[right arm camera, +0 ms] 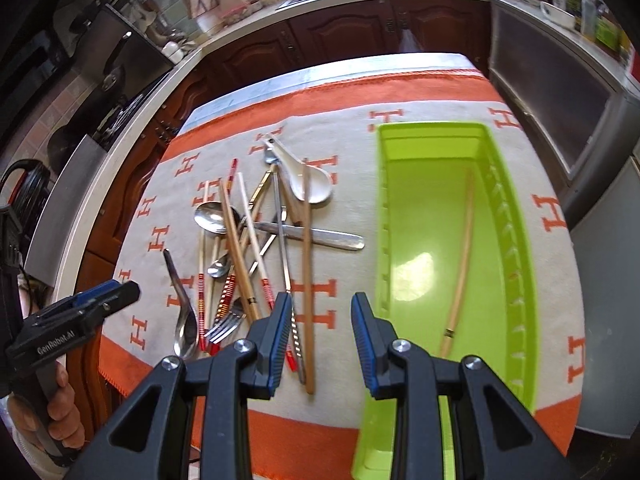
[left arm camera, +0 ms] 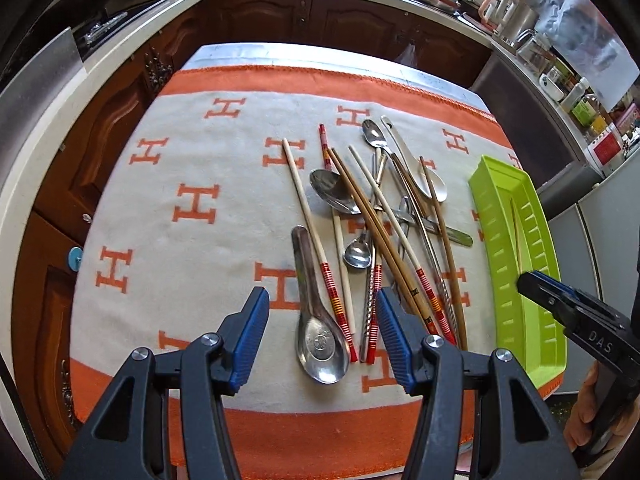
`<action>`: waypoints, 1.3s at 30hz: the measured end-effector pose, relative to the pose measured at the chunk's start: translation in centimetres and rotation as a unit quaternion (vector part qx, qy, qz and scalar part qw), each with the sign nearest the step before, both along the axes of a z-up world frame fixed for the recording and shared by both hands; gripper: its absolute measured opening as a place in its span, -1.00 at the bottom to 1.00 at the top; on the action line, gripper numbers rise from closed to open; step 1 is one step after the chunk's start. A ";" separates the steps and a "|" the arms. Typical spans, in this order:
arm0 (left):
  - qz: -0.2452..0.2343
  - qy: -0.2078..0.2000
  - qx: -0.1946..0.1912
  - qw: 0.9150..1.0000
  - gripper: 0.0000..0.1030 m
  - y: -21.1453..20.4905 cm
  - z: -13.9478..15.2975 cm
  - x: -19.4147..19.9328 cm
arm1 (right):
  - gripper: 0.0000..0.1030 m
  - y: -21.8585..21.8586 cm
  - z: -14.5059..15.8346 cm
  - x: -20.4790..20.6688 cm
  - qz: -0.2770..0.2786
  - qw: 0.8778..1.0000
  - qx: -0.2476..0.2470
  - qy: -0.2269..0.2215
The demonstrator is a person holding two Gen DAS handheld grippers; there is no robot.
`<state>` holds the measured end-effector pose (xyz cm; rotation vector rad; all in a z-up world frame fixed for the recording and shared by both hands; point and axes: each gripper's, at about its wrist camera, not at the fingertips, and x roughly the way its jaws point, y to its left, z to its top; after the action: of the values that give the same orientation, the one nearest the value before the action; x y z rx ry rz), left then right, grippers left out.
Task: Organize utensils
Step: 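Move both tools back over the utensil pile, then grasp a brown chopstick with the left tool while the right tool grasps its partner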
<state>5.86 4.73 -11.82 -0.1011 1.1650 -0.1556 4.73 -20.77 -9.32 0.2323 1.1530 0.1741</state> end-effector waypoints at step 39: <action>-0.007 0.083 -0.059 0.995 -0.83 -6.5 -7.7 6.3 | -0.87 3.9 -5.2 4.2 0.066 0.996 -0.041 0.037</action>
<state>12.15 -1.74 -19.50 -0.2135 1.3216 -0.2320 8.94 -16.87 -14.54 0.0916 1.2470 0.2357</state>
